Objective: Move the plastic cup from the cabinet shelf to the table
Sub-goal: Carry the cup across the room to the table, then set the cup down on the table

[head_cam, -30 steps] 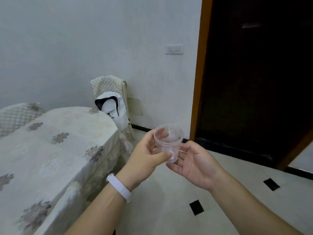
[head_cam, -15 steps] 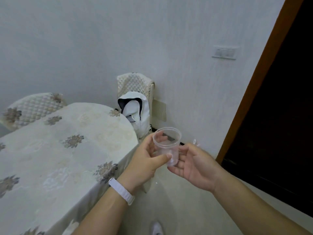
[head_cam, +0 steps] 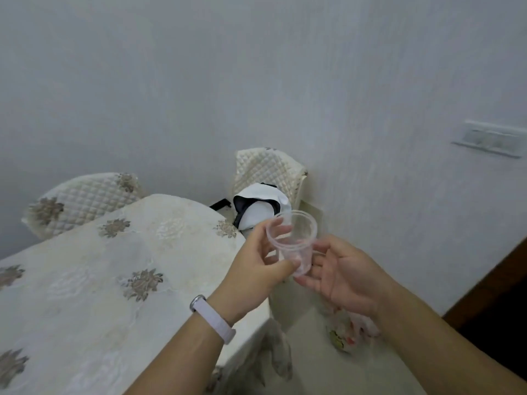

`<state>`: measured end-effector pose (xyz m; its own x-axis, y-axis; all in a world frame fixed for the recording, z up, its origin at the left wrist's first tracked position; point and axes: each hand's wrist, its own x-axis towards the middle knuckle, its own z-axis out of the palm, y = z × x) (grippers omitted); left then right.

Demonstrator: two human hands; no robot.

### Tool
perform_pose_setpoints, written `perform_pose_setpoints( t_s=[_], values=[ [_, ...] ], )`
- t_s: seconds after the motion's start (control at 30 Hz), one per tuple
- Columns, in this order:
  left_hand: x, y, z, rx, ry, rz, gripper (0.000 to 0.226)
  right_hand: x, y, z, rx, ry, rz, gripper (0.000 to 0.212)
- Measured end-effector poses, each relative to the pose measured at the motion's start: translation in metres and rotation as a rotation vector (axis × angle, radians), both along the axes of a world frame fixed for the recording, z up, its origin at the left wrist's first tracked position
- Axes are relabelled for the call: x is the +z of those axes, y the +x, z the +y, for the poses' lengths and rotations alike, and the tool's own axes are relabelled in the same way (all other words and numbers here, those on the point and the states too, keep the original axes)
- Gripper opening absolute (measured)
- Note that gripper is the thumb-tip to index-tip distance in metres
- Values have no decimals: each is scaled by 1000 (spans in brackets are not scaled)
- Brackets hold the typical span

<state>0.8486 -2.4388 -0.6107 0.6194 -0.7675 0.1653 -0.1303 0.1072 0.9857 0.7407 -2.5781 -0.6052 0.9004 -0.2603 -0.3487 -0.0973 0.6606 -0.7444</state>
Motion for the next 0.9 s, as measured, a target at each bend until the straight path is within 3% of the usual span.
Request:
perform_pose_setpoints(
  t_s=[0.07,0.23,0.5,0.7,0.9],
  values=[
    [-3,24,-2,58,8,4,58,-3,33,-7,66,-6,1,86],
    [-17,81,-5,229,51,18,61,-26,115,-28,240,44,31,52],
    [-21,166,-39,546,107,56,56,-39,252,-75,537,137,76,62],
    [-16,206,-60,737,160,68,58,-38,329,-98,760,184,92,34],
    [-15,215,-35,940,232,60,57,-50,369,-72,968,241,126,33]
  ],
)
